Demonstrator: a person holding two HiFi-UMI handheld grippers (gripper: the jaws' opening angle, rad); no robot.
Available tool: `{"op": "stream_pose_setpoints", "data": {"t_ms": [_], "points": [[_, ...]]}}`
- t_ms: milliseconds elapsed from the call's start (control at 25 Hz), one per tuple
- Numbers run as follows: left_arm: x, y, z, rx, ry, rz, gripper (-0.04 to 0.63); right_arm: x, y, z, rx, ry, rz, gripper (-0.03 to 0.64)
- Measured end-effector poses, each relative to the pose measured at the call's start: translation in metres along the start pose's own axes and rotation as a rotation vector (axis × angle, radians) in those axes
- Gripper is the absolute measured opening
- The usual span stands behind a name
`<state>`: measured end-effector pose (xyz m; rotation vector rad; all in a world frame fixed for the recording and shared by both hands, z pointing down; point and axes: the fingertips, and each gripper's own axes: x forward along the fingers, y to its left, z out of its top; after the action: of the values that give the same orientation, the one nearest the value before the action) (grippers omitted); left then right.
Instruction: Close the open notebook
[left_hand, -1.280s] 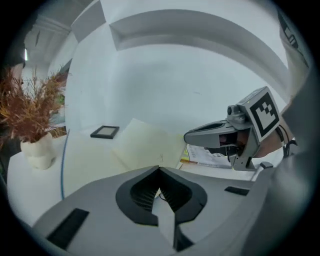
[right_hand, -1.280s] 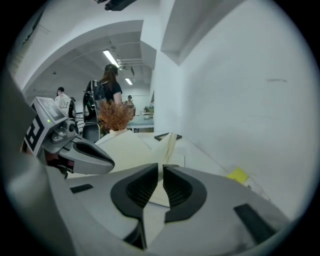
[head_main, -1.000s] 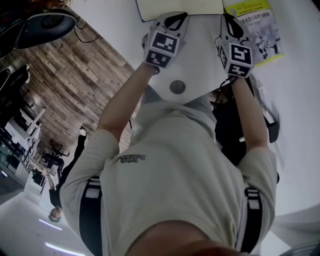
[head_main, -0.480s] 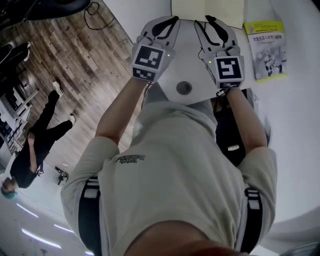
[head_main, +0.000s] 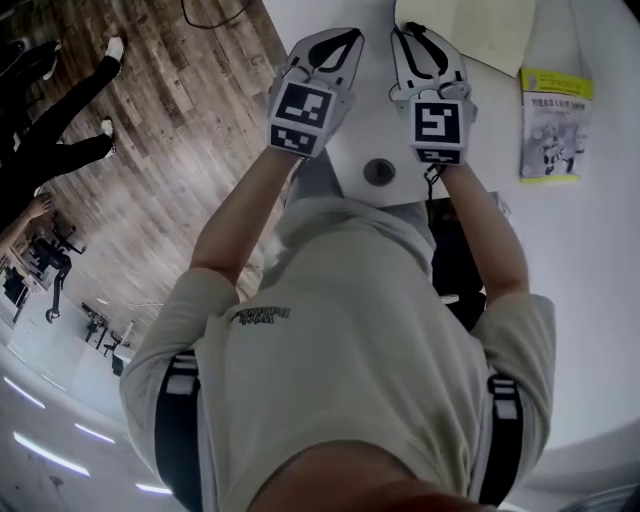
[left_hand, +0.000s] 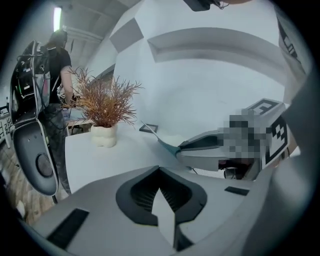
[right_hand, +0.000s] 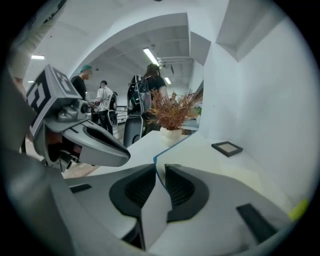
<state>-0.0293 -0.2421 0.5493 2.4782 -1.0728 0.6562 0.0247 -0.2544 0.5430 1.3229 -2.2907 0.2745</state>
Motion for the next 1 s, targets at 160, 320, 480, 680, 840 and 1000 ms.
{"op": "stream_pose_setpoints", "data": {"t_ms": [160,320,480,680,840,1000], "points": [[0.0,-0.016,0.015,0.023,-0.017,-0.04,0.008,-0.035,-0.02,0.014,0.037,-0.068,-0.073,0.026],[0.015,-0.046,0.034,0.065,-0.03,-0.113,0.008,-0.075,-0.064,0.007,0.13,-0.093,-0.201,0.02],[0.044,-0.078,0.037,0.114,-0.005,-0.188,0.008,-0.1,-0.111,-0.028,0.215,-0.065,-0.32,0.032],[0.076,-0.11,0.022,0.151,0.04,-0.248,0.008,-0.105,-0.144,-0.094,0.336,0.022,-0.387,0.06],[0.09,-0.123,0.006,0.162,0.085,-0.261,0.008,-0.099,-0.148,-0.129,0.393,0.102,-0.386,0.097],[0.088,-0.122,0.005,0.142,0.087,-0.247,0.008,-0.107,-0.15,-0.129,0.468,0.088,-0.392,0.098]]}}
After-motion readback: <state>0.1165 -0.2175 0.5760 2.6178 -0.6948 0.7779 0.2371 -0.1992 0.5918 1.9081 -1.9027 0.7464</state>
